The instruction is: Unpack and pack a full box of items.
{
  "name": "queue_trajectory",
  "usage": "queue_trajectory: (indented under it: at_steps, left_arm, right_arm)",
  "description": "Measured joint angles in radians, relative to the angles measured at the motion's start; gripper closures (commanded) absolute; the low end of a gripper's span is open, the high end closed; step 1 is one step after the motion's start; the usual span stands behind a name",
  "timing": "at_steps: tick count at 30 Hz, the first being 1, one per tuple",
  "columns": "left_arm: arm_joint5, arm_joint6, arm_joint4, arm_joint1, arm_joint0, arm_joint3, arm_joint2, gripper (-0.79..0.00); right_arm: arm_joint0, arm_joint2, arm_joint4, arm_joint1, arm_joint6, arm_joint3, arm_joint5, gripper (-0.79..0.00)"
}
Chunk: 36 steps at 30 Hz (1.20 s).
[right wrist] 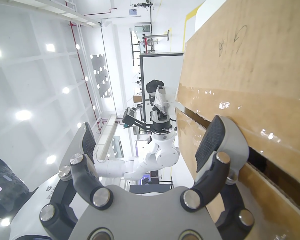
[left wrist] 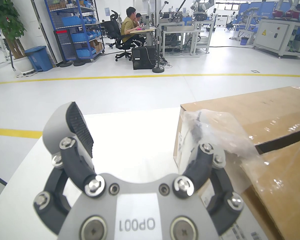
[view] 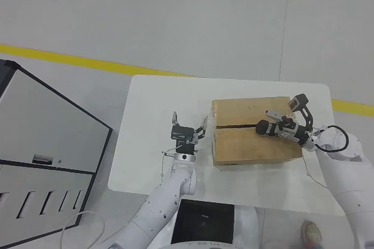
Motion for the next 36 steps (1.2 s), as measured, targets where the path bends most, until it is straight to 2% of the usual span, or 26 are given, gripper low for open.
queue_trajectory:
  at_steps: [24, 28, 36]
  left_arm:
    - [0.001, 0.001, 0.000, 0.000, 0.000, 0.000, 0.000, -0.785]
    - [0.001, 0.001, 0.000, 0.000, 0.000, 0.000, 0.000, -0.785]
    - [0.001, 0.001, 0.000, 0.000, 0.000, 0.000, 0.000, -0.785]
  right_arm:
    - [0.000, 0.000, 0.000, 0.000, -0.001, -0.001, 0.000, -0.785]
    - [0.002, 0.016, -0.021, 0.003, -0.031, -0.033, -0.001, -0.785]
    - [0.007, 0.044, -0.012, 0.009, -0.004, 0.012, -0.001, -0.785]
